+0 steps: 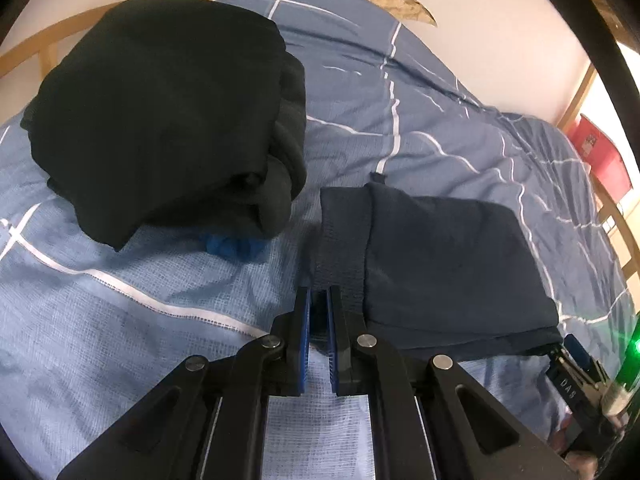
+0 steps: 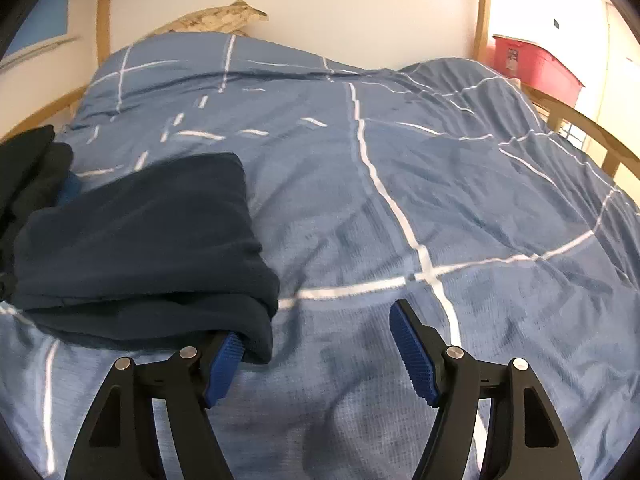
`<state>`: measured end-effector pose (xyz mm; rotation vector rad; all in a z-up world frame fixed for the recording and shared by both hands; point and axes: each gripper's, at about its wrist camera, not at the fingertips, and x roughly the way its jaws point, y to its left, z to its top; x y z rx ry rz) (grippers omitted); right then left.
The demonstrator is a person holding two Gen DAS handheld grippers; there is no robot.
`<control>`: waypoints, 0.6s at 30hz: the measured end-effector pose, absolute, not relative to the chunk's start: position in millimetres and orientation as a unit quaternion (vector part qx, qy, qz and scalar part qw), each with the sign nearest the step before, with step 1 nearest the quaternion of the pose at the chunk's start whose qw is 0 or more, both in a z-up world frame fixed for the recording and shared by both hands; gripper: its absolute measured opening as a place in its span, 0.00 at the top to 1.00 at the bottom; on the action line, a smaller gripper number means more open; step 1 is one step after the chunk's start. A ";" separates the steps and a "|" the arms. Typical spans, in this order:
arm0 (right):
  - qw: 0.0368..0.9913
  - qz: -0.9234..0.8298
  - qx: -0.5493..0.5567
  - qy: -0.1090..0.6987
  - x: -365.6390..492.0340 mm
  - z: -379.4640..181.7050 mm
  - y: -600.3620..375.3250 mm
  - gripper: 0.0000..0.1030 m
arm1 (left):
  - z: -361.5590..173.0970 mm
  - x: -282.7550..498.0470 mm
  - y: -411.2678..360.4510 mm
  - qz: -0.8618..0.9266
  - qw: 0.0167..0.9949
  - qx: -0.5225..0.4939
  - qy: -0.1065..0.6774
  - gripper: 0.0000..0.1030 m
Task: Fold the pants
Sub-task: 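Grasp the folded pants edge with the left gripper while the right gripper grasps beside it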
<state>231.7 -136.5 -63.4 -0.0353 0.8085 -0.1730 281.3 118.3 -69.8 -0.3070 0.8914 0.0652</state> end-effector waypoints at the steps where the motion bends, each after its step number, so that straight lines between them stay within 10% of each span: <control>1: 0.913 -0.088 -0.011 0.397 232.3 -66.0 -138.8 0.32 | -71.5 281.5 116.2 0.033 0.890 -0.141 0.432 0.91; 10: 0.897 -0.075 0.002 0.436 227.9 -71.9 -146.0 0.32 | -74.0 280.6 106.9 0.043 0.891 -0.131 0.432 0.89; 18: 0.926 -0.053 0.050 0.370 195.0 -29.4 -143.5 0.31 | -49.1 266.0 108.4 0.054 0.903 -0.138 0.403 0.64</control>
